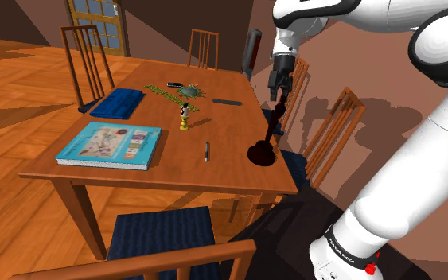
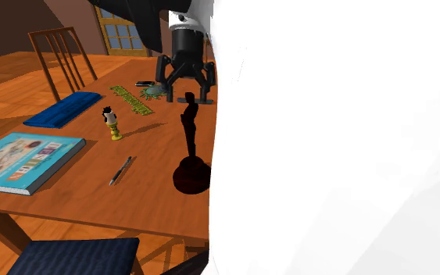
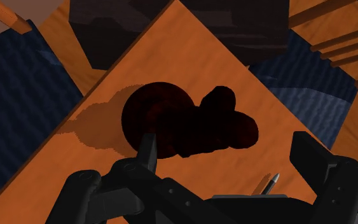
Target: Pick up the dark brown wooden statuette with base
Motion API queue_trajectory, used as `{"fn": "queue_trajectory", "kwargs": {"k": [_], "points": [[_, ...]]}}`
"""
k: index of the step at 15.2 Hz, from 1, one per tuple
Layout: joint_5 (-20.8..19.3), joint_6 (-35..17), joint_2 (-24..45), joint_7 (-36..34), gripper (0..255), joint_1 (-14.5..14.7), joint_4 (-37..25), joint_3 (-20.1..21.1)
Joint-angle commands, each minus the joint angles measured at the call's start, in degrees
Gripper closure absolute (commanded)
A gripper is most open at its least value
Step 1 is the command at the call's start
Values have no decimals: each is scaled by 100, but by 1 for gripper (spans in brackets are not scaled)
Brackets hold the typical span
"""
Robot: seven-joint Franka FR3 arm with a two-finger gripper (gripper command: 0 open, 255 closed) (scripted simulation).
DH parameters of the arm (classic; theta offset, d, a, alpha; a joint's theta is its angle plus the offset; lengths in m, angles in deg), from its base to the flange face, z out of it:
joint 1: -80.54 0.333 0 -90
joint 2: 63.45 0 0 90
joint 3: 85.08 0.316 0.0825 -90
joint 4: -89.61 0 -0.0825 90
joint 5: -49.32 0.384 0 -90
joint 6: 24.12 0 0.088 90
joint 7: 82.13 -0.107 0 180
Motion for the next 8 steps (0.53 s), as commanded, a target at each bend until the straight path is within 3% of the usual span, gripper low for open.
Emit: {"fn": "queue_trajectory", "kwargs": {"k": [1,7,8], "points": [[10,-123,58,50,0,-13,85,-15],[11,-467,85,93,0,-12,407,-14],[9,-467,83,96,255,-14,408,-16]]}}
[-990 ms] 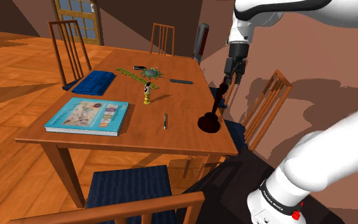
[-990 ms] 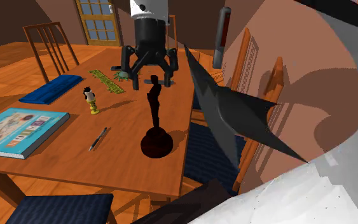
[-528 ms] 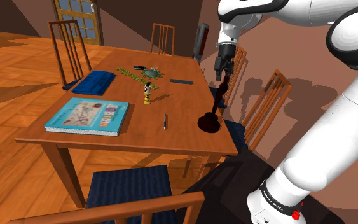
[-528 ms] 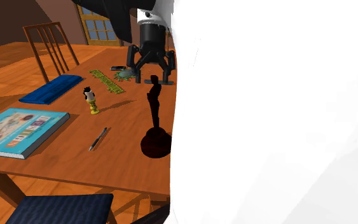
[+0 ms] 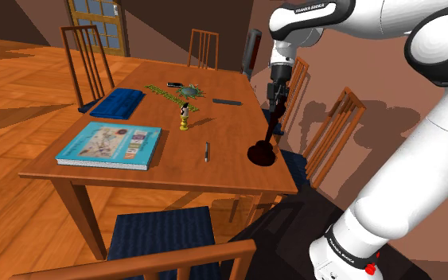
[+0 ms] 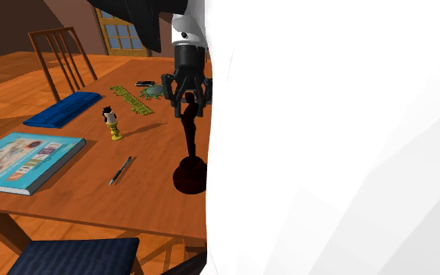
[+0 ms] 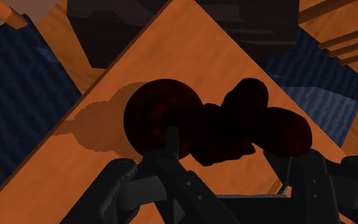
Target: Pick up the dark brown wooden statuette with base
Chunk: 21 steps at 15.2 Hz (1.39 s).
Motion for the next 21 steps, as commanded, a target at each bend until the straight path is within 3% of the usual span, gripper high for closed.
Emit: {"fn": "queue_trajectory", "kwargs": {"k": [1,9,21], "points": [[0,-16,-1,2,255,0,15,0],[1,-15,0,0,255,1,13,1],[15,900,-11,-105,255,-5,-896,-6]]}}
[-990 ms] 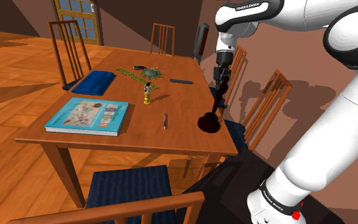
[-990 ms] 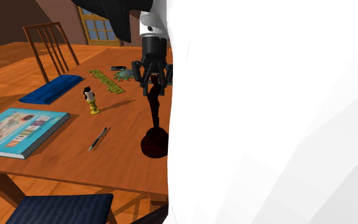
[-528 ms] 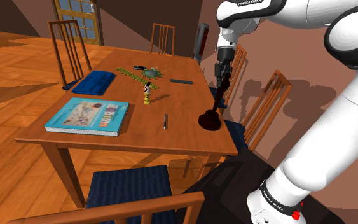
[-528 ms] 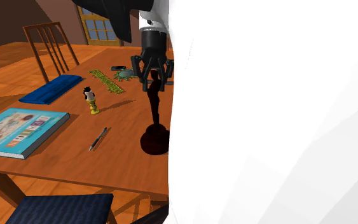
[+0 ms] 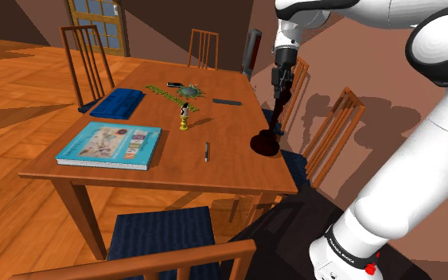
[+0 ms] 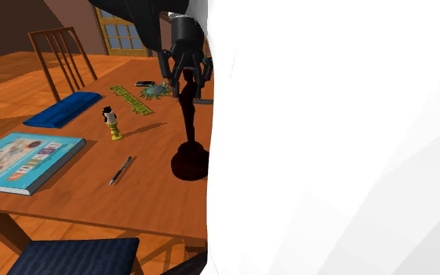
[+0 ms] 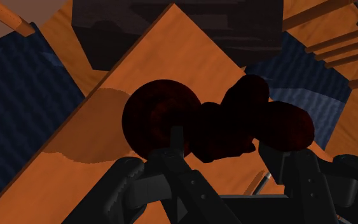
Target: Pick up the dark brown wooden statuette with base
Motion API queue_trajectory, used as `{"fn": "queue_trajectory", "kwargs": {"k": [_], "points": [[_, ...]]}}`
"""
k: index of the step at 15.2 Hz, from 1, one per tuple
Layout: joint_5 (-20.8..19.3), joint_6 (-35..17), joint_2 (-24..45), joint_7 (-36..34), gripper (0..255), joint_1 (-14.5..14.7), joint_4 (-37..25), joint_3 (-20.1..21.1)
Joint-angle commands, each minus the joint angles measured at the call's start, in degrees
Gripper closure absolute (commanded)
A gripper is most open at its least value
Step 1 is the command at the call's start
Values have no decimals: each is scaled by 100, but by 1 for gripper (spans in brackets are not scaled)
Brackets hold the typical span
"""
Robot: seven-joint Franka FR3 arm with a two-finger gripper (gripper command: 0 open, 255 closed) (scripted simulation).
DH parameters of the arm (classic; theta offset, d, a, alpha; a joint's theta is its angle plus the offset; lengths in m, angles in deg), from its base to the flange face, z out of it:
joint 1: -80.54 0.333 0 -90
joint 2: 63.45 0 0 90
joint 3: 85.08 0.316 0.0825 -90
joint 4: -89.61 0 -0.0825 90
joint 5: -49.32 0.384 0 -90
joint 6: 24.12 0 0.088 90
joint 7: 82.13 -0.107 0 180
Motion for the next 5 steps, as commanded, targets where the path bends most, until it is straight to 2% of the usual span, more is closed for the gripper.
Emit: {"fn": "queue_trajectory", "kwargs": {"k": [1,5], "points": [[9,169,21,-15,255,-2,-189,-3],[18,338,42,-31,255,-5,-380,-6]]}}
